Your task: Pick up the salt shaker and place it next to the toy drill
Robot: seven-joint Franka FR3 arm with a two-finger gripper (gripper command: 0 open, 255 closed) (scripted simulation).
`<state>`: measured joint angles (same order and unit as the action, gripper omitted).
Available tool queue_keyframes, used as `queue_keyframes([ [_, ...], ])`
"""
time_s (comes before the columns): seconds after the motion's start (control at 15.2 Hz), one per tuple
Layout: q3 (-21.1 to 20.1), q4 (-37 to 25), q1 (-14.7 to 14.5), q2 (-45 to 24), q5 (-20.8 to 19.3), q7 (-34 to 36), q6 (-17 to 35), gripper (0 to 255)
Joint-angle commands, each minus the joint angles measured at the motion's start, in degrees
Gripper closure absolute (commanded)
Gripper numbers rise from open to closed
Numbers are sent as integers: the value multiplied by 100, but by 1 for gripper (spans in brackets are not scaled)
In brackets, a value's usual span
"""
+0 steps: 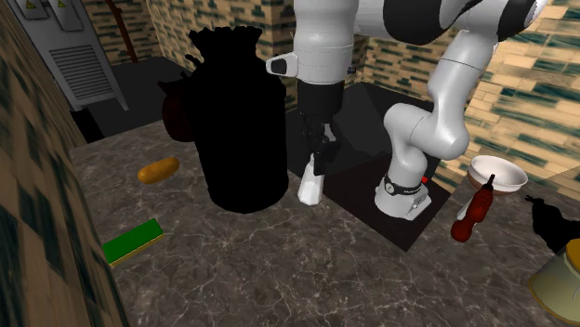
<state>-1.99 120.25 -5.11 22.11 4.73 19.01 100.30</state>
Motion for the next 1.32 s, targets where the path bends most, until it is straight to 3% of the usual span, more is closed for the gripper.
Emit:
queue_keyframes([
  [0.0,-131,271,-75,314,56,191,-32,255],
  [0.66,-831,1420,-522,1952,554,1125,-421,255],
  [1.25,-1619,1884,-1064,3106,1262,2144,-950,255],
])
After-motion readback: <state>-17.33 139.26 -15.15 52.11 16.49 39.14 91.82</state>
